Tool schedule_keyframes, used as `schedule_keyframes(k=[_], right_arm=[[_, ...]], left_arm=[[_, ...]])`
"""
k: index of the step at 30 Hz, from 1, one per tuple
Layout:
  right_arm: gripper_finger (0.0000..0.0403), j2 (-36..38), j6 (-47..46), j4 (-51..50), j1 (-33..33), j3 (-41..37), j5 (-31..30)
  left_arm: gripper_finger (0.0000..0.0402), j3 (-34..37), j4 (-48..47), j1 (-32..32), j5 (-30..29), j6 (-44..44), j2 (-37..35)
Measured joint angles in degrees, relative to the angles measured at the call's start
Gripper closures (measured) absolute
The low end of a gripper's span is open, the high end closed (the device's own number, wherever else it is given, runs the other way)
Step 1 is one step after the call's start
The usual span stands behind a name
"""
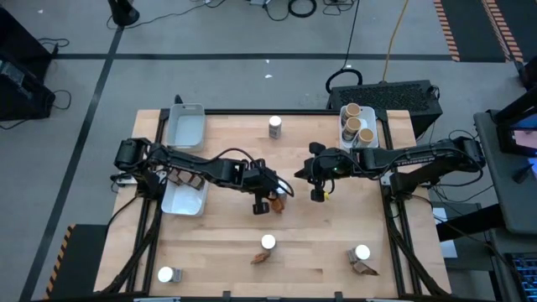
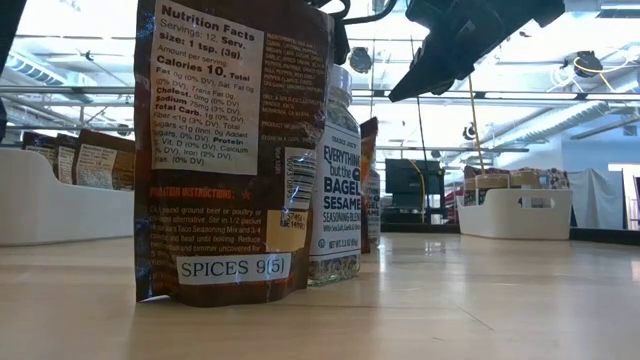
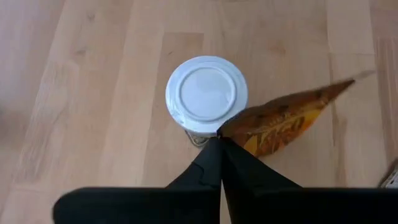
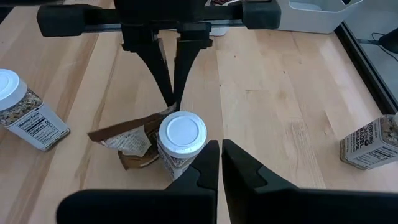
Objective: Sort spices by type
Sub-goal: Put the orange seasoning pack into the left white bin
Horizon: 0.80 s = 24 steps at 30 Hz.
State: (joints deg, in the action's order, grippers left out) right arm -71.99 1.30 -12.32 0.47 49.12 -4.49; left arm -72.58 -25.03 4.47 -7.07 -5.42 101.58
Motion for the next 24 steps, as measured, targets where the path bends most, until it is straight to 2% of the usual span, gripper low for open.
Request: schedule_keyframes(k=[9,18,24], right_arm=[[0.0403,0.0,0.4,0.0,0.0,0.0,0.0],[0.0403,0.0,0.4,0.5,0.0,0.0,0.0],[0.0403,0.0,0.4,0.5,0.0,0.0,0.0]], left_arm=[[0.0398,0.0,-5.3,0.0,-1.8,-0.2,-0.7],[0.04,0.0,-8.5,0.0,-5.7,-0.2,-6.8],[0.0389,0.0,-8.4,0.2,1.9,0.4,-9.0]])
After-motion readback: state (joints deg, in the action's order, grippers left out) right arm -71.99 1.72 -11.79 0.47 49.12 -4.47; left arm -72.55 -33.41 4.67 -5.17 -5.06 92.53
